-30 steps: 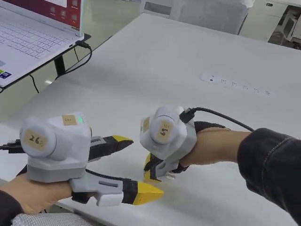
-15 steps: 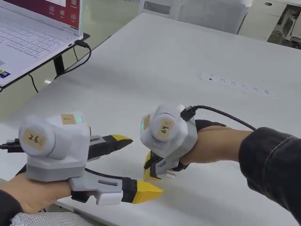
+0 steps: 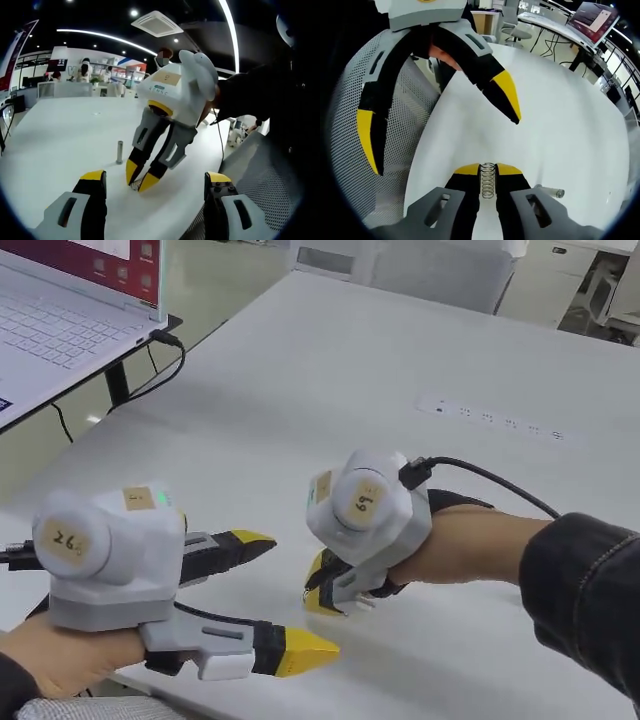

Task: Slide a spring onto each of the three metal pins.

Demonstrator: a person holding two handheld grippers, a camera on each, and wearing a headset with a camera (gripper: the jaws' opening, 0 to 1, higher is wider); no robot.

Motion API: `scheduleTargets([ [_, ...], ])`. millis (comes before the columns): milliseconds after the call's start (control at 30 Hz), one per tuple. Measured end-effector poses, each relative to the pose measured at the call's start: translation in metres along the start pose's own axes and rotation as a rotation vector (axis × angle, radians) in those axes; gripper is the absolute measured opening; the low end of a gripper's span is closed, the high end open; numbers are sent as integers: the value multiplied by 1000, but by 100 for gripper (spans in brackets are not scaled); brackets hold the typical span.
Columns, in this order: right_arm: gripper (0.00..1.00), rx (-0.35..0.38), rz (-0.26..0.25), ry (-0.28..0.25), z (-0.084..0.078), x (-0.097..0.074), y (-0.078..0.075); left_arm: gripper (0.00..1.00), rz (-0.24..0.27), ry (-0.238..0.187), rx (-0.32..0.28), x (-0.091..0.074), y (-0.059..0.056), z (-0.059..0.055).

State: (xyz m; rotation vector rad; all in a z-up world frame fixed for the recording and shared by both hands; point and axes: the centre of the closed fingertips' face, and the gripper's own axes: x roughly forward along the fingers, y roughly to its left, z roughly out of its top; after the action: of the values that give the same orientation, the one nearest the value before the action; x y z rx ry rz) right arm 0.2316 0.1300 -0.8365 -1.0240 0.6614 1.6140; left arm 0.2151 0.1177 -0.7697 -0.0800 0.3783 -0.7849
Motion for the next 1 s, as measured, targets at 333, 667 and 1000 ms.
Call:
scheduleTargets([
  [333,9,53,-53,-72,2,-13,-6,76,-4,13,6,0,-1,-2],
  [667,9,123,-111,-146,-3,-25,-7,77,-9,26,11,0,-1,-5],
  [1000,9,202,-159,-199,-8,-33,-9,77,-20,42,19,1,-4,-8],
])
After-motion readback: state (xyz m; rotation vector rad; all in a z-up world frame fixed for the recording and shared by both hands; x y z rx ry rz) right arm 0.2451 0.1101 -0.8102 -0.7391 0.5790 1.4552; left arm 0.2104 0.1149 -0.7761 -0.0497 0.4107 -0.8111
